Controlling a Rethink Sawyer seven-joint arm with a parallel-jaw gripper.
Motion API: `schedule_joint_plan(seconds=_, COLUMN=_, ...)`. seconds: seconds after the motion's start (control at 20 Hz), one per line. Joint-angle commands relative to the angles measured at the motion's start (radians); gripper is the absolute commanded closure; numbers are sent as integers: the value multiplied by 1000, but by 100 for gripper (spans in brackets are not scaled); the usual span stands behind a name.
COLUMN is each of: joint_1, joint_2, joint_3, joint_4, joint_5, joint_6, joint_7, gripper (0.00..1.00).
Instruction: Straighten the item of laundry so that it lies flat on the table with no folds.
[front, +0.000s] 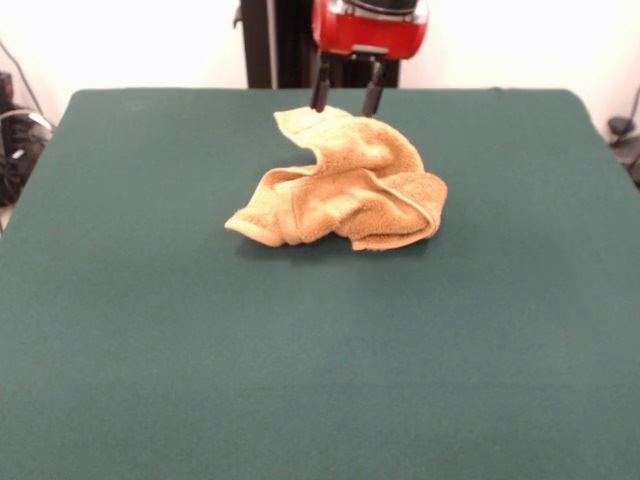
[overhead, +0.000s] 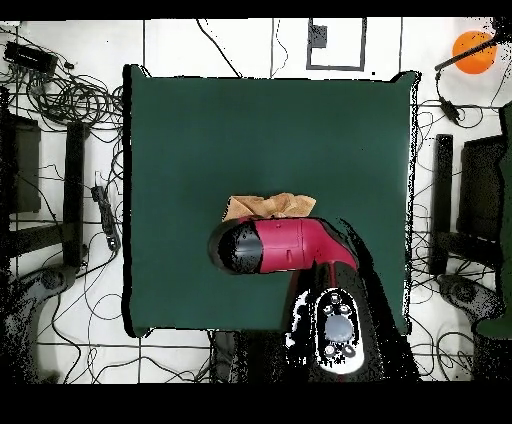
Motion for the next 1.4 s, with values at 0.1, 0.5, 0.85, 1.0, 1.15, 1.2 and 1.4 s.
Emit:
schedule_joint_plan(seconds=0.1, joint_1=38, joint_2=59, joint_3=-7, joint_4=50, joint_5=63, joint_6=-65, joint_7=257, gripper=0)
schedule_joint_plan(seconds=0.5, joint_1=45, joint_2=67, joint_3=-20, joint_4=53, joint_5=65, joint_6=-100, joint_7=258, gripper=0)
schedule_joint_plan(seconds=0.85, joint_1=51, joint_2=87, joint_3=-49, joint_4=69, joint_5=50, joint_6=-170, joint_7=264, gripper=0)
schedule_joint_plan(seconds=1.0, joint_1=51, joint_2=95, joint_3=-58, joint_4=71, joint_5=51, joint_6=-182, joint_7=259, gripper=0)
schedule_joint_plan(seconds=1.15, joint_1=50, joint_2=97, joint_3=-62, joint_4=83, joint_5=59, joint_6=-192, joint_7=254, gripper=0)
schedule_joint_plan(seconds=1.2, joint_1=49, joint_2=99, joint_3=-64, joint_4=86, joint_5=60, joint_6=-197, joint_7=254, gripper=0)
schedule_joint_plan(seconds=1.4, joint_1=43, joint_2=109, joint_3=-70, joint_4=93, joint_5=61, joint_6=-220, joint_7=250, gripper=0)
